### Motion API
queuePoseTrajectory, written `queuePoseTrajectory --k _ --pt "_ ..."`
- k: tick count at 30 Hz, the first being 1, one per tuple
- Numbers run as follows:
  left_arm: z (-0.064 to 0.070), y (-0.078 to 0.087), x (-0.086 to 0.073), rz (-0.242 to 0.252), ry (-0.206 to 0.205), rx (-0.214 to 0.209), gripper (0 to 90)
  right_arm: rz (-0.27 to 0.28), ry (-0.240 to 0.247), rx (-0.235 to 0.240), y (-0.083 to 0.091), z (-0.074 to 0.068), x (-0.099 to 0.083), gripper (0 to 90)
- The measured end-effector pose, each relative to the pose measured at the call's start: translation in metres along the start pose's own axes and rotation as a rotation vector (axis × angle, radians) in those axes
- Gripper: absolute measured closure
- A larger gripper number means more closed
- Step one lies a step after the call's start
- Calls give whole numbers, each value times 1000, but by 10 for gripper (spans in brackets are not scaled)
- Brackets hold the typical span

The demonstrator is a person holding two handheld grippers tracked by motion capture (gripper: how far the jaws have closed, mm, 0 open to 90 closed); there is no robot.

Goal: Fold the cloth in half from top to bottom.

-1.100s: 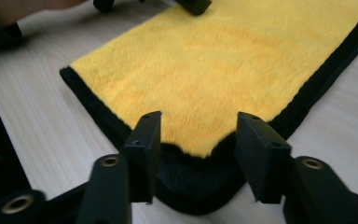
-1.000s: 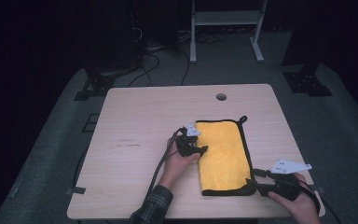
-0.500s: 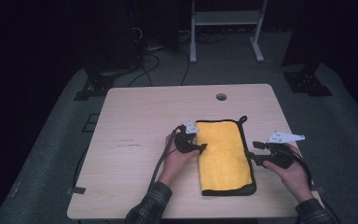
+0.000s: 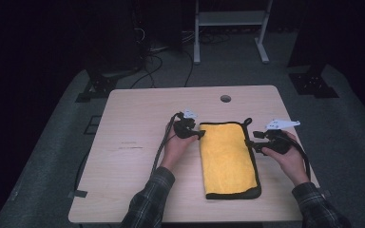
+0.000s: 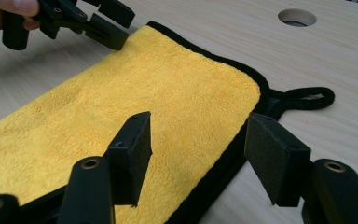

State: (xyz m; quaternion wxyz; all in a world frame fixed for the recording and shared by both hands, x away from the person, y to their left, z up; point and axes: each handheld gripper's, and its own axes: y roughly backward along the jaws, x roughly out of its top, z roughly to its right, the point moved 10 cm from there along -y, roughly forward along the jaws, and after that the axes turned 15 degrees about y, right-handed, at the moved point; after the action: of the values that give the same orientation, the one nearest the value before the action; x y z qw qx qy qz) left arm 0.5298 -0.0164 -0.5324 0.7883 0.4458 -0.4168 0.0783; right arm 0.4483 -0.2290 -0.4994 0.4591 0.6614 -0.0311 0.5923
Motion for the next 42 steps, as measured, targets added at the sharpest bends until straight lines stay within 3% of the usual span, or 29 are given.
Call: queuePoseTrajectory --k 3,9,12,15,17,19,26,29,33,37,42 --pt "-4 -6 3 -8 16 -10 429 -51 28 -9 -12 8 -3 397" --pt "-9 -13 12 3 19 -22 442 -67 17 -18 -37 31 4 415" --pt "-11 -11 18 21 40 -31 449 -71 6 -34 -47 45 8 420" --pt "-14 -13 18 5 39 -28 456 -85 -14 -33 -57 56 7 411" --pt "-15 -15 16 -8 41 -25 457 -63 -43 -42 -62 62 6 421" --pt "-16 -17 15 -14 42 -23 458 -95 -48 -31 -68 66 1 400" --pt "-14 -23 12 -29 22 -6 465 -106 -70 -43 -83 72 -3 416" --pt "-12 -23 11 -42 -9 3 486 -100 -84 -47 -86 75 -6 433" --pt "-6 -24 9 -40 -22 -18 629 -118 -48 -46 -86 71 -8 565" --pt "-3 -22 7 -43 -3 -36 777 -120 -59 -18 -85 65 -7 735" --pt "0 -18 8 -44 13 -49 830 -146 -55 -26 -82 61 -3 776"
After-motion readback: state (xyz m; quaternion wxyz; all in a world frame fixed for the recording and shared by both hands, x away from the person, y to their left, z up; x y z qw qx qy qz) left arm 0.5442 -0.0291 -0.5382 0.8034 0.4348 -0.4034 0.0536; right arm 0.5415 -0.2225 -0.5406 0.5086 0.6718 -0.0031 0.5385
